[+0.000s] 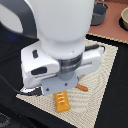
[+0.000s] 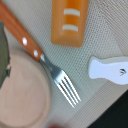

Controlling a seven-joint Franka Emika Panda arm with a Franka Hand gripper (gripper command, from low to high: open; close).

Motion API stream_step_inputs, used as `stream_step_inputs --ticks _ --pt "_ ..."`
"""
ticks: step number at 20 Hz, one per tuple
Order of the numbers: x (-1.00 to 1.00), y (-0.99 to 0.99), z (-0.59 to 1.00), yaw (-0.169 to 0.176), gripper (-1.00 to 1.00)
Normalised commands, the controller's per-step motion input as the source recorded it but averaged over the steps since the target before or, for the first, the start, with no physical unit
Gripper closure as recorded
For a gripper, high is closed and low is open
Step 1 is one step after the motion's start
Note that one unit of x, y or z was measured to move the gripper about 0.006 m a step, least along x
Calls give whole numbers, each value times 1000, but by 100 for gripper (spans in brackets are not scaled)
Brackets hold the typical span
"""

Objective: Interact with the objects in diverse but meaningful ways.

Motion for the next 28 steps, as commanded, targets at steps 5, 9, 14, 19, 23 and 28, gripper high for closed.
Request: stream_step_inputs --ticks 5,9,14,19,23,28 --pt "-835 109 -215 158 -100" --pt "-908 39 -326 126 -100" --pt "-926 7 -382 113 -100" --pt "-964 0 -442 87 -100" --pt "-886 -26 -313 78 -100" --pt "-610 -130 -248 64 -100"
